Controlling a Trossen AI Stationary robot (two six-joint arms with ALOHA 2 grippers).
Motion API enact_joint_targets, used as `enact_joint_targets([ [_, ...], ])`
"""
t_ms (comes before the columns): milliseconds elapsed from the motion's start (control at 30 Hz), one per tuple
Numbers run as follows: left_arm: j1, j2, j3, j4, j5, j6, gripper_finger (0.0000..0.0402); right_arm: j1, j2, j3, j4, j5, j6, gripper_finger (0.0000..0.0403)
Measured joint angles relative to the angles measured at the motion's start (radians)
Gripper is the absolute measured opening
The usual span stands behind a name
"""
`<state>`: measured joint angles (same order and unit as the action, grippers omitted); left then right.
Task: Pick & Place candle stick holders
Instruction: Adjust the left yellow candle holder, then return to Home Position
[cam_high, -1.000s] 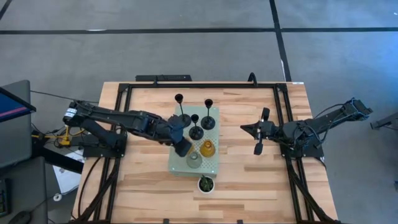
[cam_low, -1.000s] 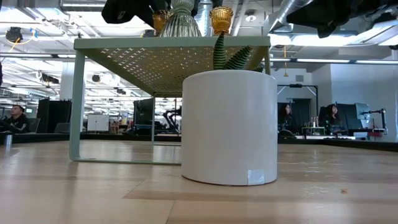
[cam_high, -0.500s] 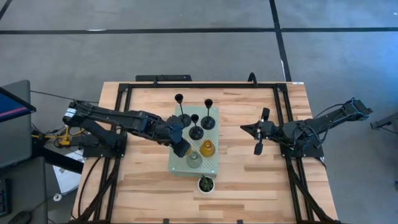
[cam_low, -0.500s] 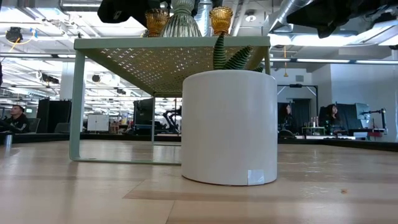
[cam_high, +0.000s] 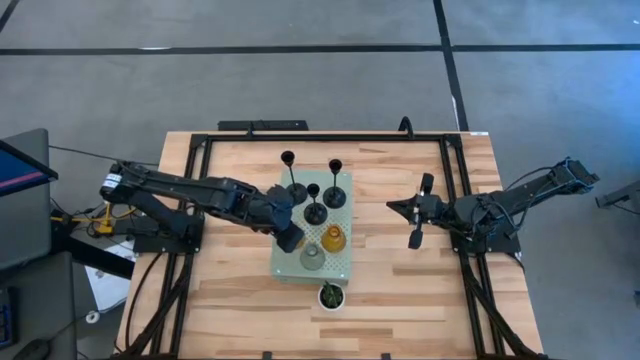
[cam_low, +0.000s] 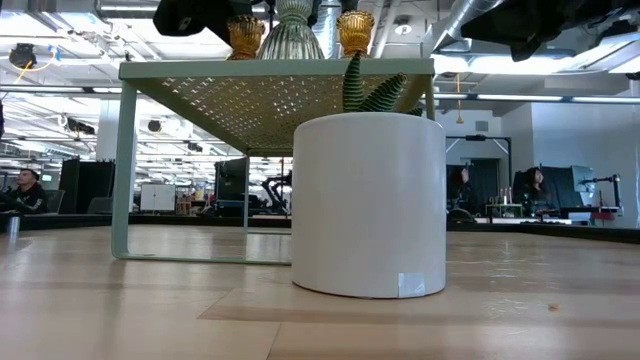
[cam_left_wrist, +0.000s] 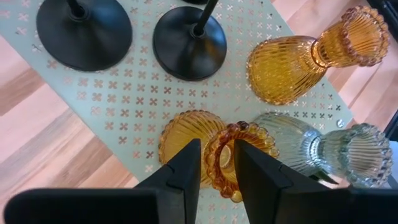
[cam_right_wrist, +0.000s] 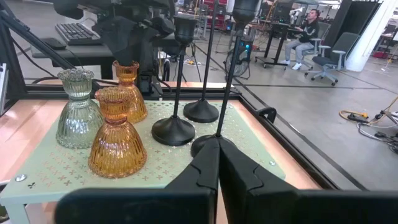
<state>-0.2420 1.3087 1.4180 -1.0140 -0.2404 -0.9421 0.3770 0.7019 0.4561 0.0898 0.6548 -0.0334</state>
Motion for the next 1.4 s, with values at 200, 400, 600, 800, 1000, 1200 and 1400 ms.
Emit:
enact_joint_targets([
  [200, 0.0, -0.019, -0.004, -0.011, -0.02, 0.005, 0.0078, 0.0, 0.0, 0.0, -0.001, 0.0, 0.008, 0.0],
  [400, 0.0, -0.054, -0.005, 0.003, -0.025, 0.005, 0.0055, 0.0, 0.0, 0.0, -0.003, 0.0, 0.008, 0.0],
  [600, 0.0, -0.057, -0.004, 0.009, -0.028, 0.004, 0.0054, 0.0, 0.0, 0.0, -0.003, 0.0, 0.008, 0.0],
  [800, 0.0, -0.066, -0.004, 0.012, 0.008, 0.003, 0.0055, 0.0, 0.0, 0.0, -0.003, 0.0, 0.008, 0.0],
  [1000, 0.0, -0.125, -0.004, 0.029, 0.016, 0.036, 0.0053, 0.0, 0.0, 0.0, -0.003, 0.0, 0.008, 0.0],
  [1200, 0.0, -0.216, -0.004, 0.034, -0.004, 0.137, 0.0053, 0.0, 0.0, 0.0, -0.004, 0.0, 0.007, 0.0],
  [1400, -0.061, -0.289, -0.003, 0.035, -0.091, 0.448, 0.0023, 0.0, 0.0, 0.0, -0.002, 0.0, 0.0, 0.0],
])
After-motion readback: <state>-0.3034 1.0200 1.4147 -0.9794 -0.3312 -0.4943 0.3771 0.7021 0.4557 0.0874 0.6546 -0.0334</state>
